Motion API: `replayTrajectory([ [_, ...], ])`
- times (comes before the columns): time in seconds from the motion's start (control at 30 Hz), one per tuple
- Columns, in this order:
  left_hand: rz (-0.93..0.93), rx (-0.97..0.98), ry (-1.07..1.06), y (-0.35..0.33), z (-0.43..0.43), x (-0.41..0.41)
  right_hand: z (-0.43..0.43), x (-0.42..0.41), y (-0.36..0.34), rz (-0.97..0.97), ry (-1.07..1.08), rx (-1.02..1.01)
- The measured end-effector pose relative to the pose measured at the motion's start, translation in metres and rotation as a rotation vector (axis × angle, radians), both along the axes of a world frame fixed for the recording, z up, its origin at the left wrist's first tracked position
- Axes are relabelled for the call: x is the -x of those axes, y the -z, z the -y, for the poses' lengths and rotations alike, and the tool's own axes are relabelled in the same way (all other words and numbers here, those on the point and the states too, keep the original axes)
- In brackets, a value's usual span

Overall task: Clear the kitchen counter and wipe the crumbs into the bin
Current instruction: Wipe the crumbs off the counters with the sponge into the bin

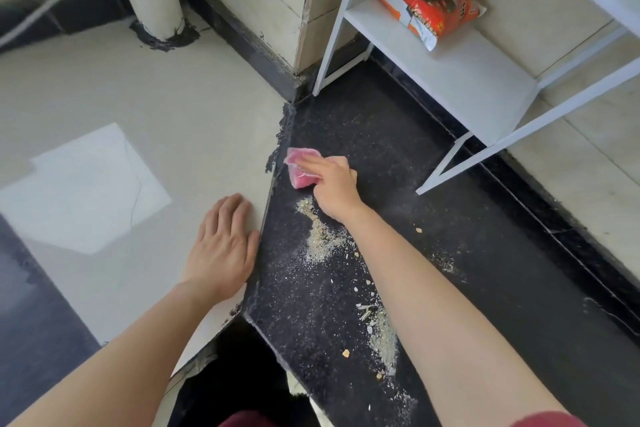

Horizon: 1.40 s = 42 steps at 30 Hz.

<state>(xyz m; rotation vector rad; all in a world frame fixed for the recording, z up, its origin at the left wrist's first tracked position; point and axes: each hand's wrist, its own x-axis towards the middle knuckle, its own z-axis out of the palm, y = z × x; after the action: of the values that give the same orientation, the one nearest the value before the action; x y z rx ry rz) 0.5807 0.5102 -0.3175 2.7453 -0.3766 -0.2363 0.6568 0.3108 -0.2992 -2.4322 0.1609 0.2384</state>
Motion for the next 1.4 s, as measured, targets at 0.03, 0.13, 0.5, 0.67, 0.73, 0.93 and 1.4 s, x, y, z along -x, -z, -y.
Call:
replayTrajectory([
  [0.03,-0.005,0.002,0.001,0.000,0.000,0.000,-0.002,0.009,0.002,0.027,-0.117,-0.001],
  [0.13,-0.028,0.023,-0.004,0.001,0.000,0.000,0.008,0.048,-0.001,-0.029,-0.257,-0.055],
  [0.5,-0.134,0.067,0.009,0.000,-0.005,-0.004,0.032,0.102,-0.059,-0.245,-0.176,-0.276],
  [0.67,-0.113,0.123,0.038,0.001,-0.018,0.011,-0.032,0.068,-0.019,-0.079,-0.187,-0.015],
  [0.73,-0.077,0.121,0.038,0.002,-0.024,0.023,-0.043,0.082,-0.006,-0.045,-0.254,0.045],
  [0.93,-0.064,0.079,0.110,0.007,-0.037,0.040,0.004,0.162,-0.016,-0.288,-0.326,0.005],
  [1.4,-0.131,0.038,0.111,0.001,-0.037,0.046,-0.035,0.170,-0.014,-0.152,-0.326,0.046],
])
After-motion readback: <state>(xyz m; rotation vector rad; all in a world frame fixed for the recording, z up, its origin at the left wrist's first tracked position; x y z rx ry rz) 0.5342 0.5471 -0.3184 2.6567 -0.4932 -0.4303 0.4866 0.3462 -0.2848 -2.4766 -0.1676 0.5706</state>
